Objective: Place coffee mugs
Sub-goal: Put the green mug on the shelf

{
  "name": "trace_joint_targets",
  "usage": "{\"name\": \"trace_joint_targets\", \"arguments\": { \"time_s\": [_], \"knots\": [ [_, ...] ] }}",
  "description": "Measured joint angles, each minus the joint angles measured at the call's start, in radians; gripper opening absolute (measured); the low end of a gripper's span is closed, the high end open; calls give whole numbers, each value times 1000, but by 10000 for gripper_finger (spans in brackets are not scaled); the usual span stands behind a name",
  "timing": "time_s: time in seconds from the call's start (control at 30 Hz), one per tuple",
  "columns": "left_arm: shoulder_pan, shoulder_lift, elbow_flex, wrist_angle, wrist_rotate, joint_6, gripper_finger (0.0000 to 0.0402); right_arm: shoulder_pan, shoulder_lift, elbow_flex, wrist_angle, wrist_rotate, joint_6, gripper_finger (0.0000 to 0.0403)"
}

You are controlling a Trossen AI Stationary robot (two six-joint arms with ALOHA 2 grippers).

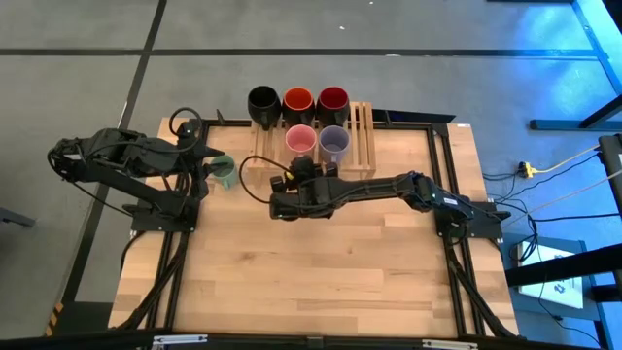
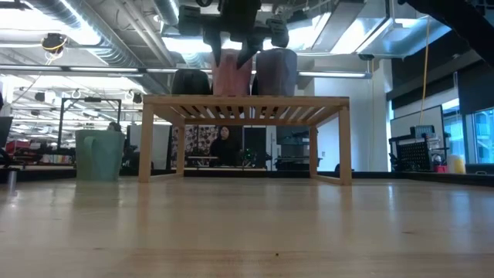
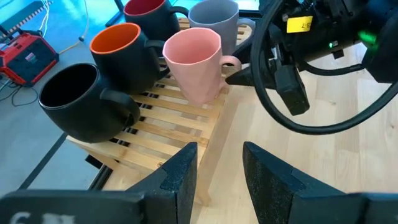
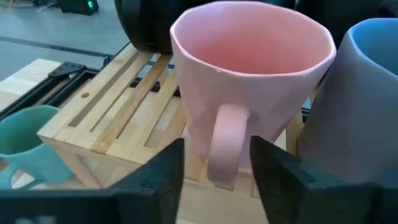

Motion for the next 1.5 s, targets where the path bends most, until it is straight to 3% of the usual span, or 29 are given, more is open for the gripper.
{"name": "trace_joint_targets", "arguments": {
  "time_s": [0.2, 0.53, 0.67, 0.8, 0.87, 1.23, 1.5],
  "knots": [
    [0, 0, 0, 0, 0, 0, 124, 17, -21, 8, -40, -100, 22, 208],
    [0, 0, 0, 1, -2, 0, 124, 55, -114, 9, -76, -264, 38, 203],
    [0, 0, 0, 12, -6, -1, 124, 100, -147, 10, -78, -481, -58, 202],
    [0, 3, 0, 11, 12, -40, 124, 188, -152, 7, -74, -736, -252, 202],
    [0, 12, -12, 13, 56, -61, 124, 229, -155, -31, -55, -794, -285, 202],
    [19, 52, -284, -1, 263, -411, 124, 383, -151, -431, 1, -801, -205, 202],
    [231, 133, -352, -78, 309, -464, 124, 486, -153, -609, 62, -816, -128, 202]
  ]
}}
